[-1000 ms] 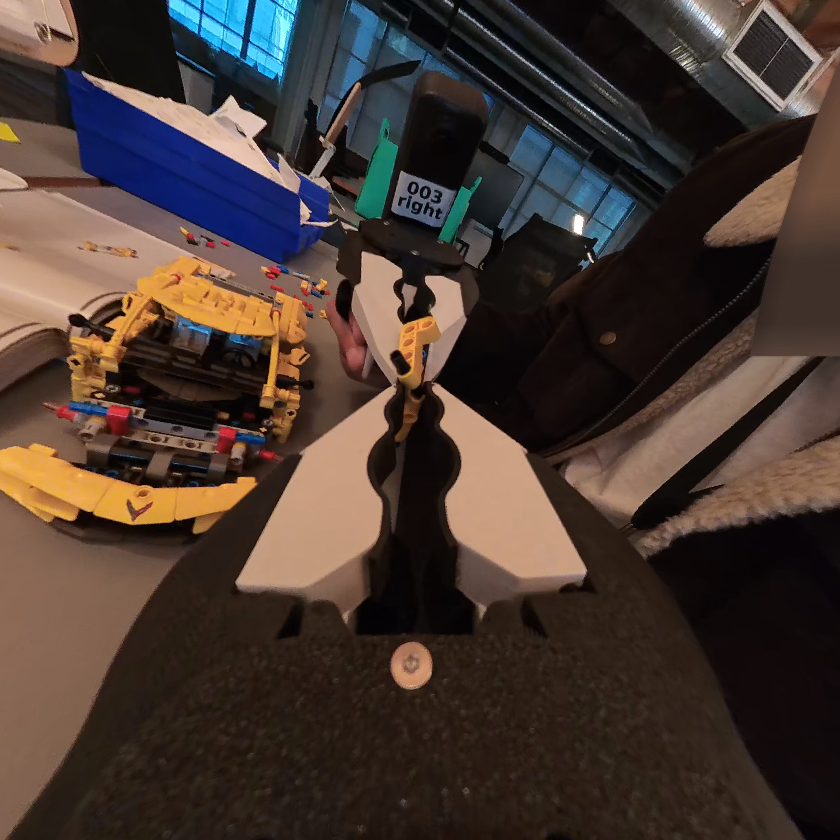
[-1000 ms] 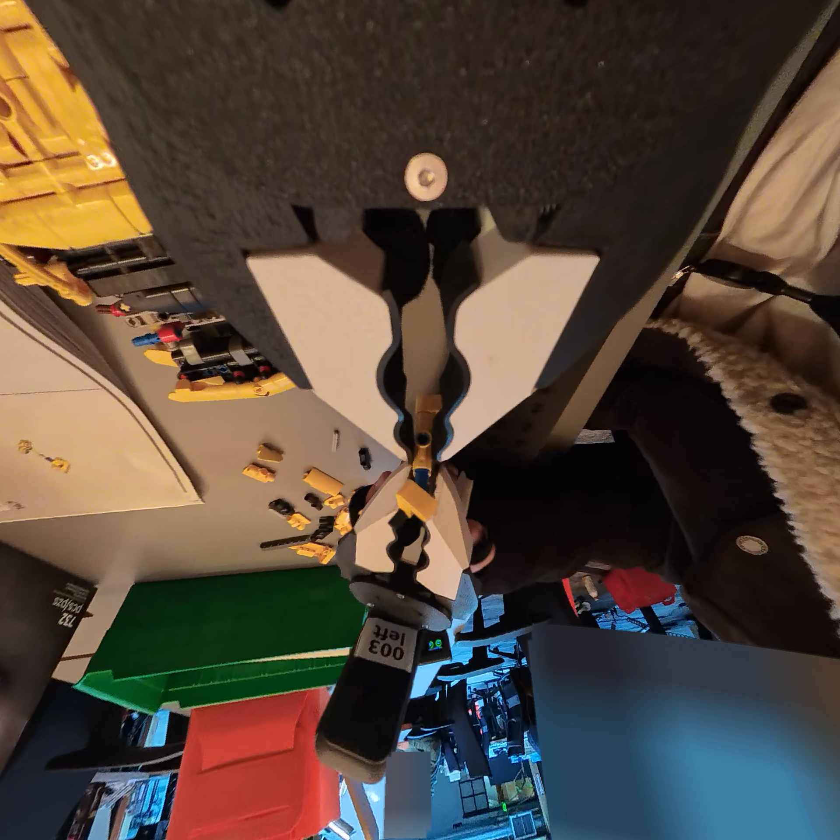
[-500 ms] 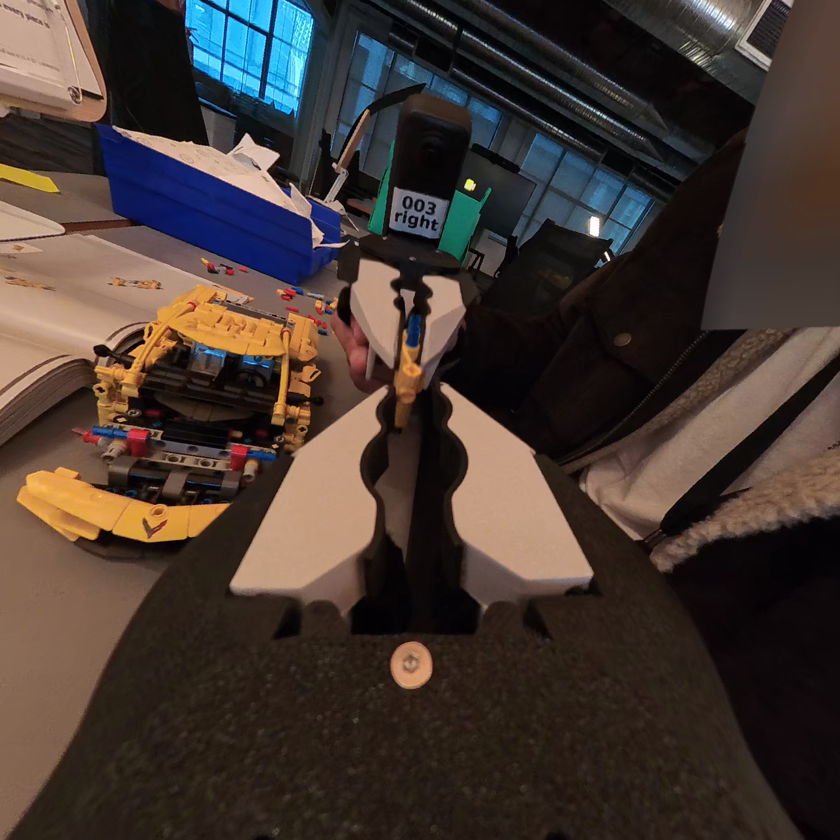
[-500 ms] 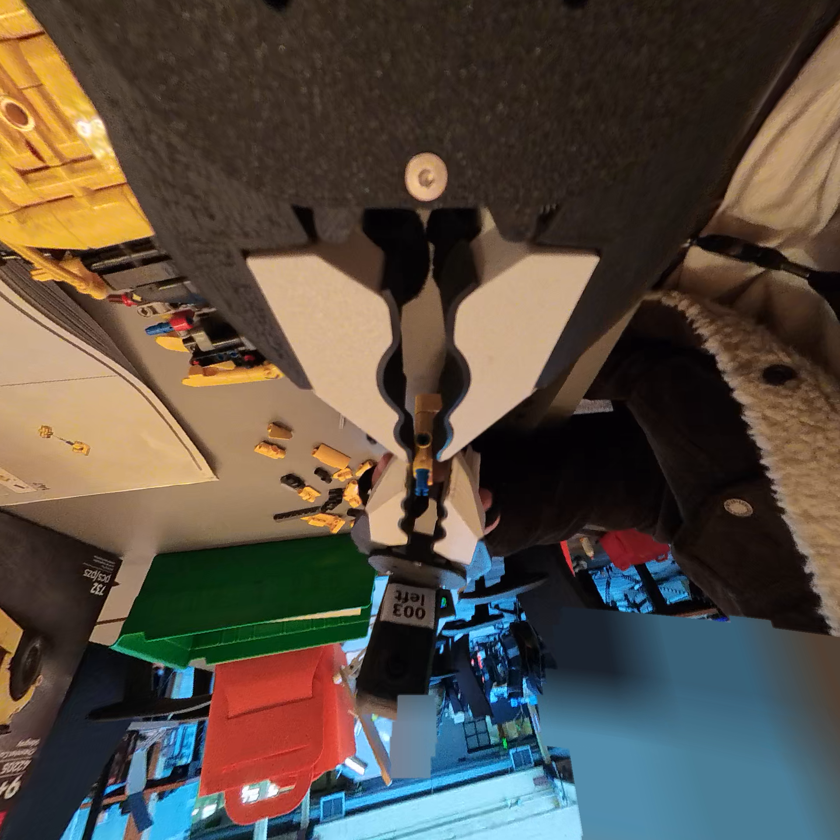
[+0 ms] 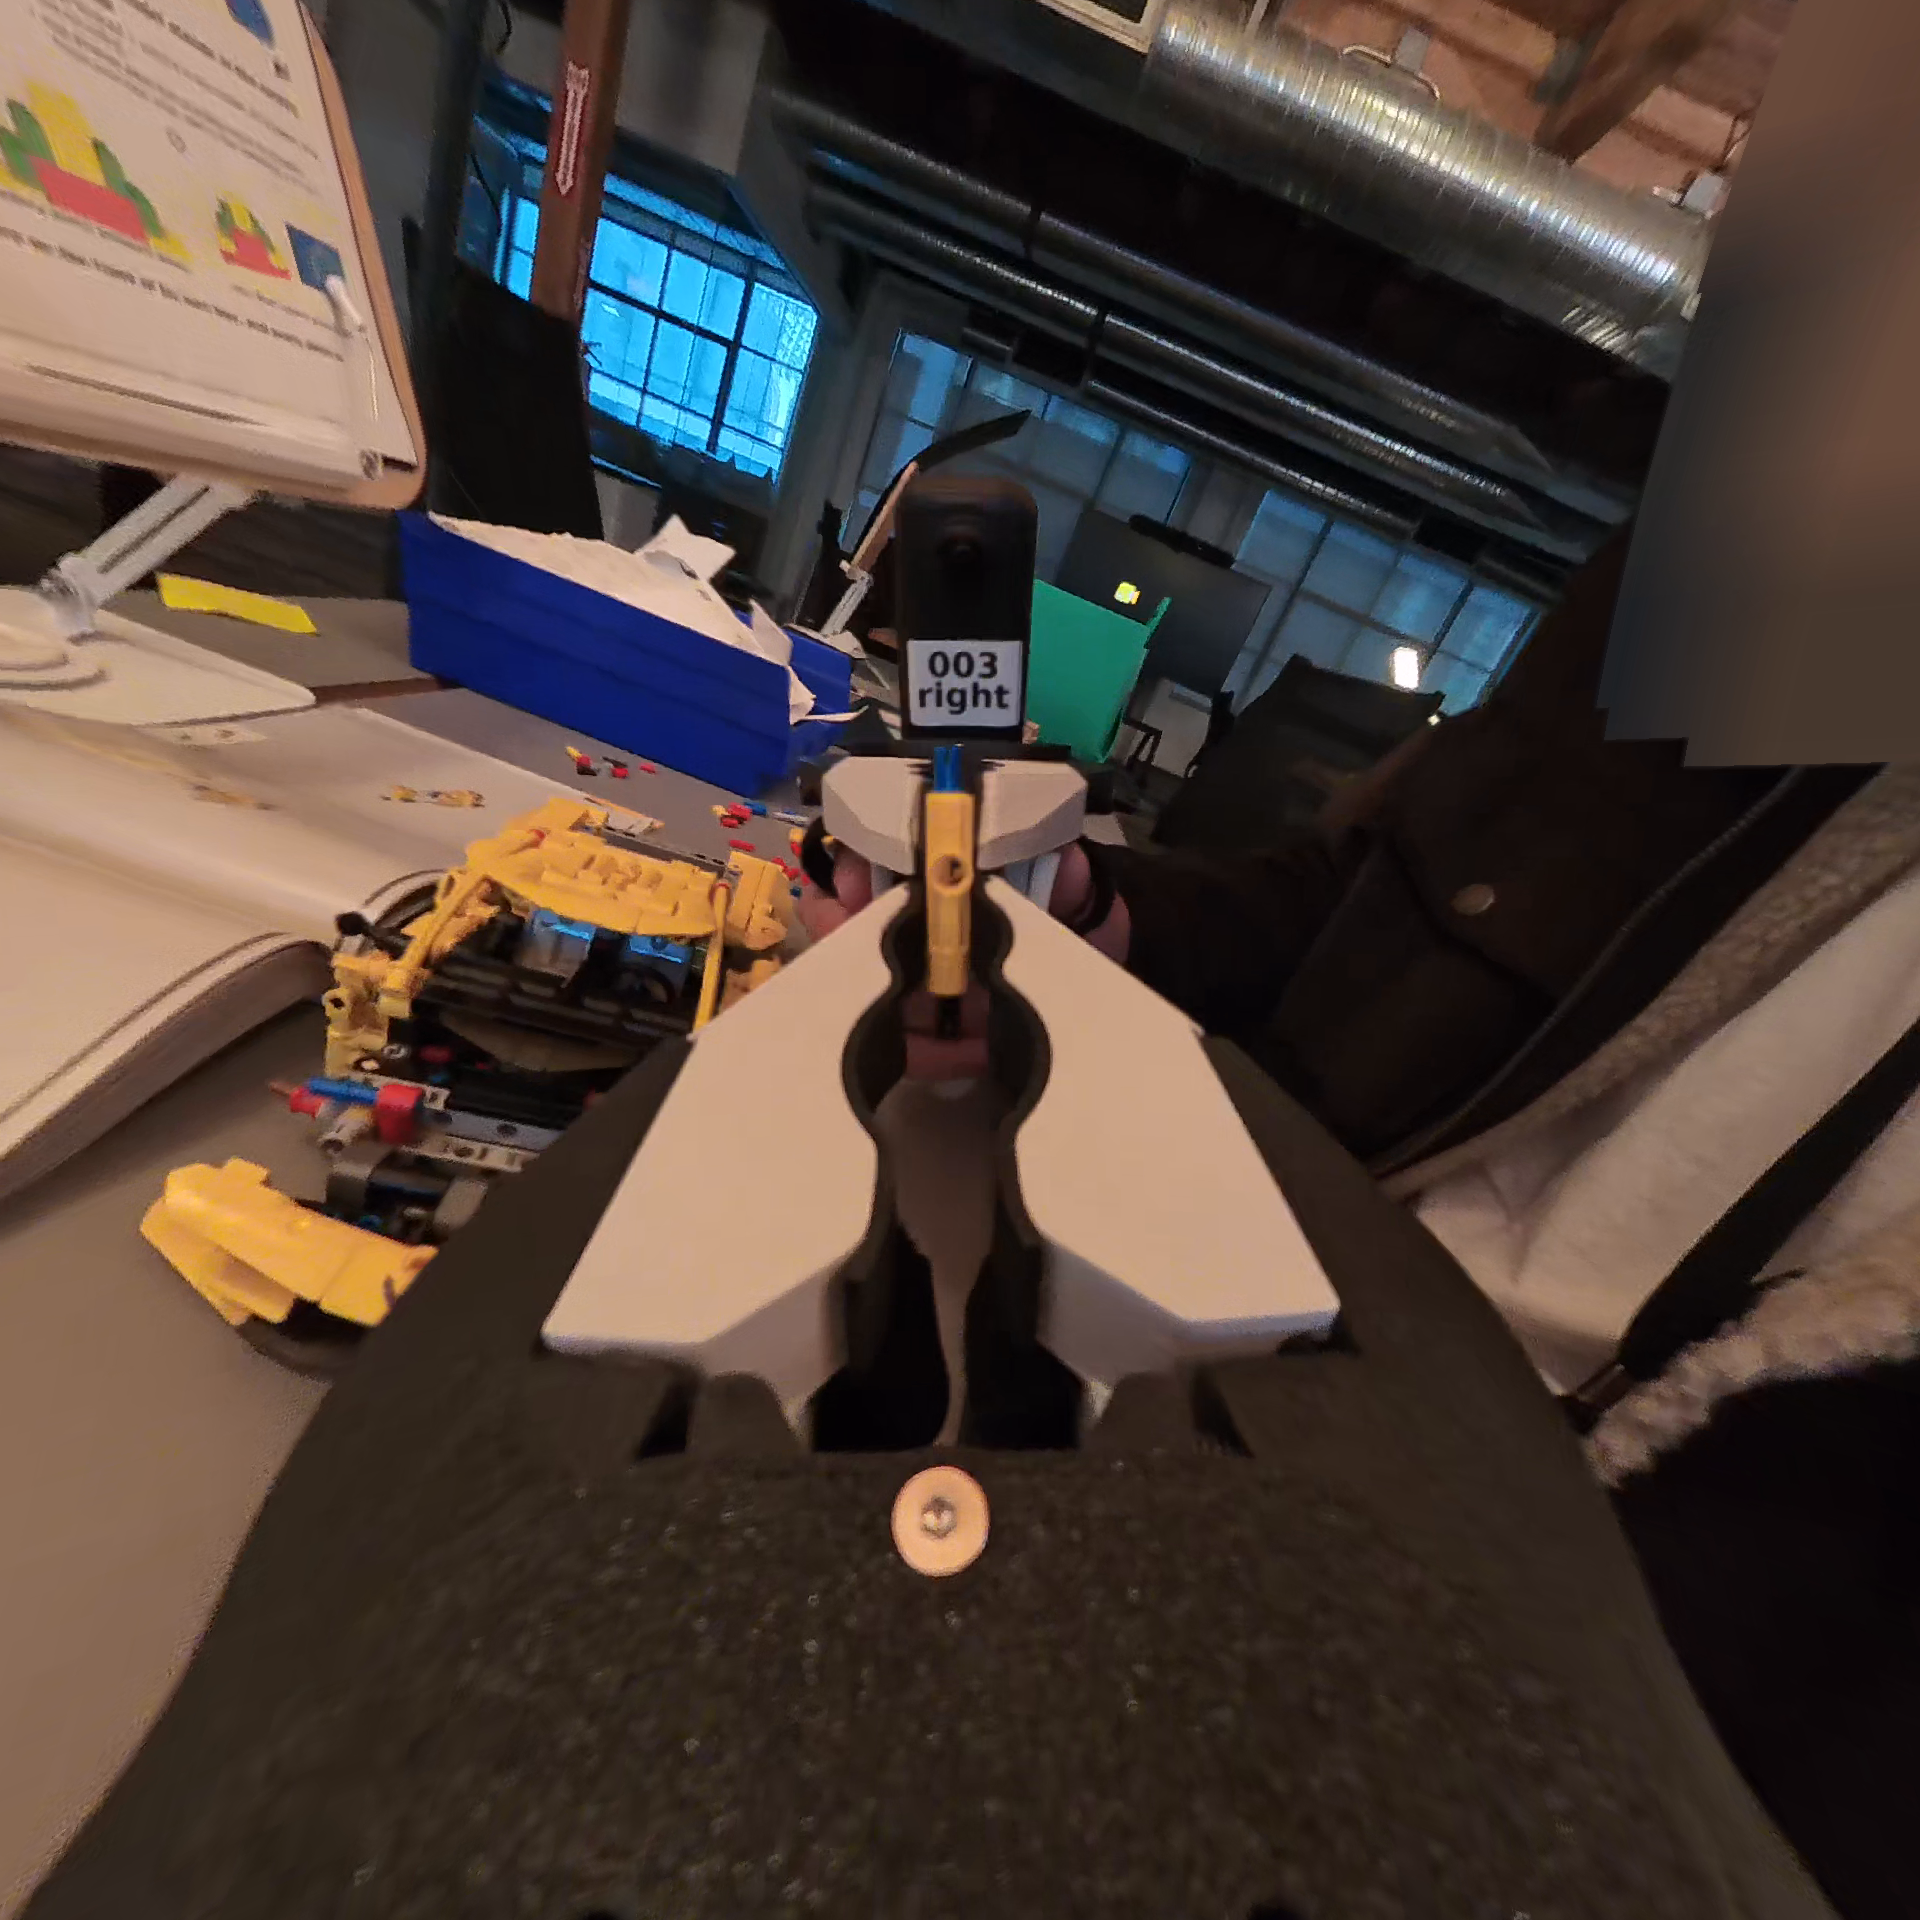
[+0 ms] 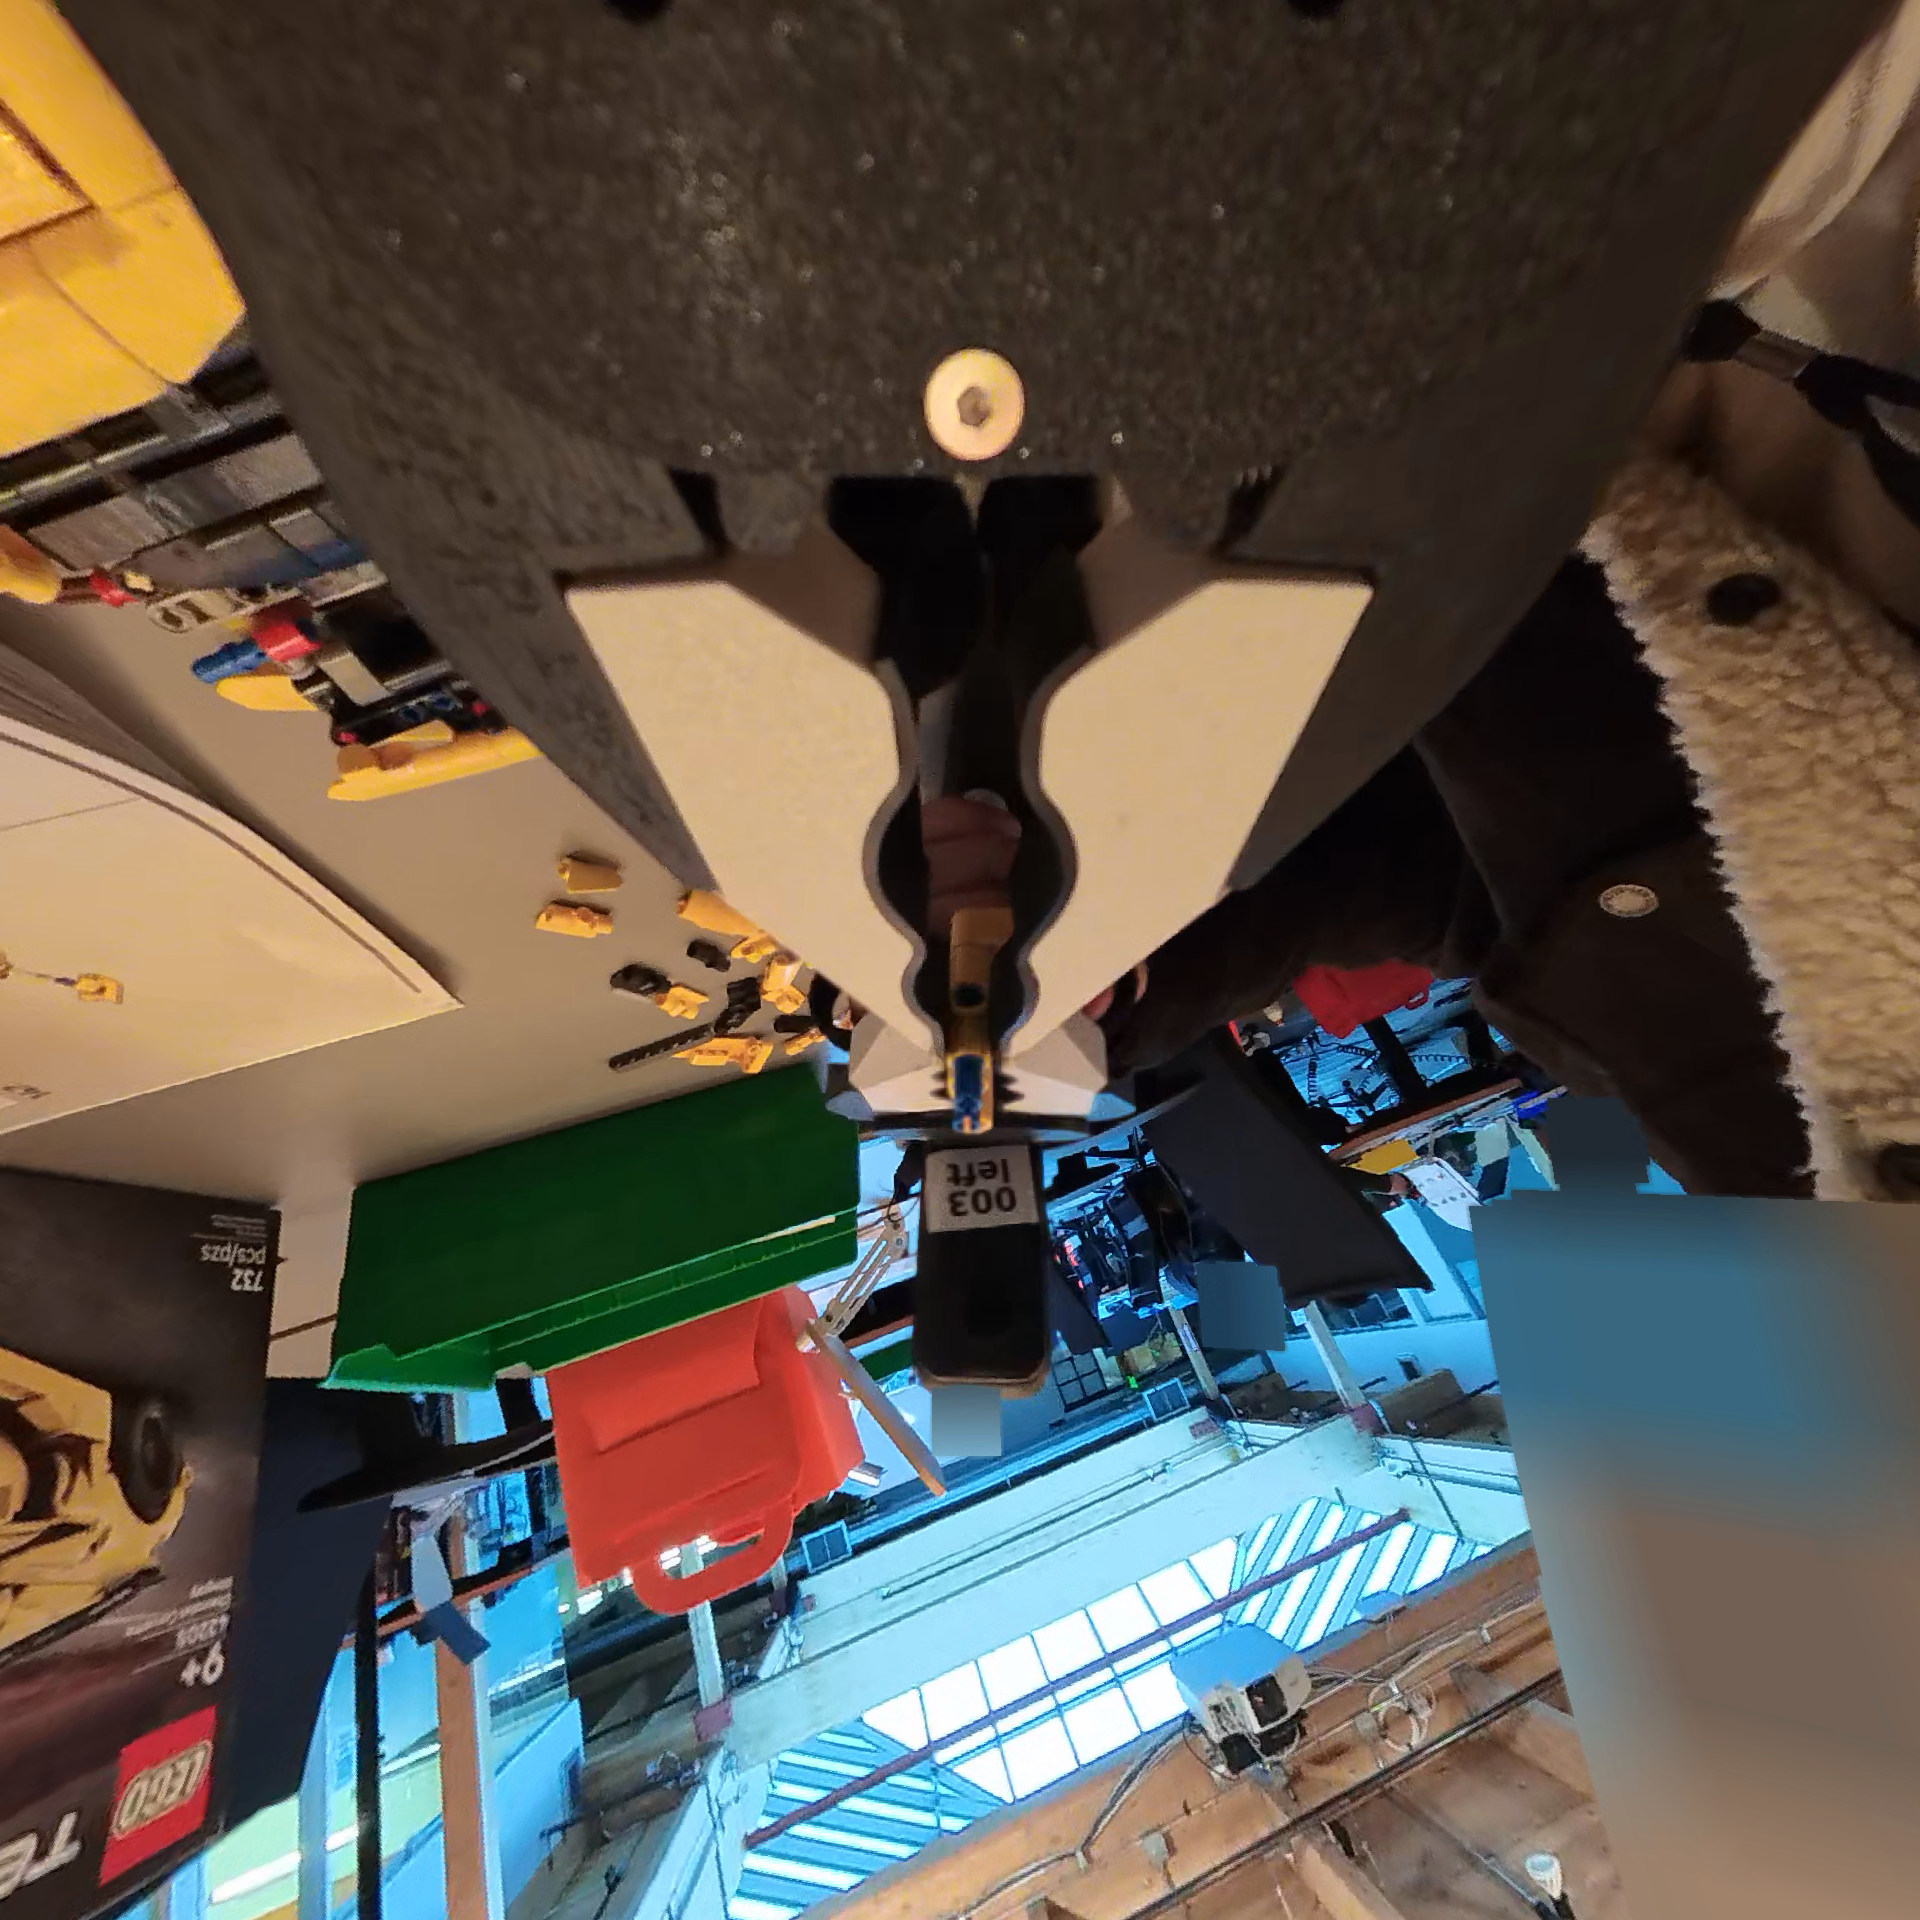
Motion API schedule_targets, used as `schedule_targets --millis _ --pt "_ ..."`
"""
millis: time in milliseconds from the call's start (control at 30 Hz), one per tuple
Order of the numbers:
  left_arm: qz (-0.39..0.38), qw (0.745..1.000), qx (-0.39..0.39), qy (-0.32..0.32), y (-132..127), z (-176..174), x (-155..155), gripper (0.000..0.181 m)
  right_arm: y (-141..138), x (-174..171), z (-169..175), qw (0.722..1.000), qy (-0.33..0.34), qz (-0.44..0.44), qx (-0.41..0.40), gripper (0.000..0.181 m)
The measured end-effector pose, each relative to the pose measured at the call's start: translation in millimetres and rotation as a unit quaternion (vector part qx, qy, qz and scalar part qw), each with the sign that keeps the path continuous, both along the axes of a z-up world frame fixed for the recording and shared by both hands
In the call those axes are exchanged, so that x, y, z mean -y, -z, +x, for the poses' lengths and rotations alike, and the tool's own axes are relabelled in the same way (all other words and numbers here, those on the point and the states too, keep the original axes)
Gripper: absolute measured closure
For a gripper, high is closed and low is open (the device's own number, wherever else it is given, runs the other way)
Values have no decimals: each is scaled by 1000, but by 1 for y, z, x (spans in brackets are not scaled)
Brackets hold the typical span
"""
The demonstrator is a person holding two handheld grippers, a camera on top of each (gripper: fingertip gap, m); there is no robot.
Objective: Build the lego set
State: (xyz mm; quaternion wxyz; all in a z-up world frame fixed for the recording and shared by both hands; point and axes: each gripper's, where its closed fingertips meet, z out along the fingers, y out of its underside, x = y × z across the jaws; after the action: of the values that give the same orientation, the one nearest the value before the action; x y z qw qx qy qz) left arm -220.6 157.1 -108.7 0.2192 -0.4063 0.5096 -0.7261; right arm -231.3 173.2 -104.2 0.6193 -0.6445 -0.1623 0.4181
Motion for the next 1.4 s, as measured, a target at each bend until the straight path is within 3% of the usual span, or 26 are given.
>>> schedule_targets --millis 233,367,433,533,633,700,800,900,1033,1133,1233,1400 --pt "-72 996 -38 26 1 1 -5 174 4 -4 2 998 -6 -30 -47 175" --pt "-164 986 15 3 -20 6 -11 170 -14 -6 13 984 -9 -39 -175 175" --pt "-202 978 38 -19 -26 9 -16 170 -20 -8 18 979 0 -30 -201 175" --pt "-185 981 31 -40 -22 10 -19 175 -16 -9 18 985 9 -23 -169 174" --pt "-206 979 -6 1 -18 7 -16 174 -10 -5 15 996 0 -17 -85 166" --pt "-181 983 -12 1 -16 6 -15 174 -3 0 11 999 -11 -19 -29 174" --pt "-133 991 -4 -24 -16 7 -13 174 -2 1 11 998 -19 -42 -50 175" --pt "-140 990 17 -33 -20 9 -11 173 -4 -1 6 992 -30 -61 -109 175" --pt "-99 994 0 -55 -16 12 -10 174 3 -7 -4 989 -27 -79 -122 175" --pt "-125 991 8 -46 -18 12 -11 174 1 -6 -3 989 -27 -72 -125 175" --pt "-147 988 24 -42 -24 11 -14 156 -5 -9 14 985 0 -65 -160 176" --pt "-135 988 31 -72 -23 11 -20 174 -8 -9 10 985 -2 -54 -162 175"
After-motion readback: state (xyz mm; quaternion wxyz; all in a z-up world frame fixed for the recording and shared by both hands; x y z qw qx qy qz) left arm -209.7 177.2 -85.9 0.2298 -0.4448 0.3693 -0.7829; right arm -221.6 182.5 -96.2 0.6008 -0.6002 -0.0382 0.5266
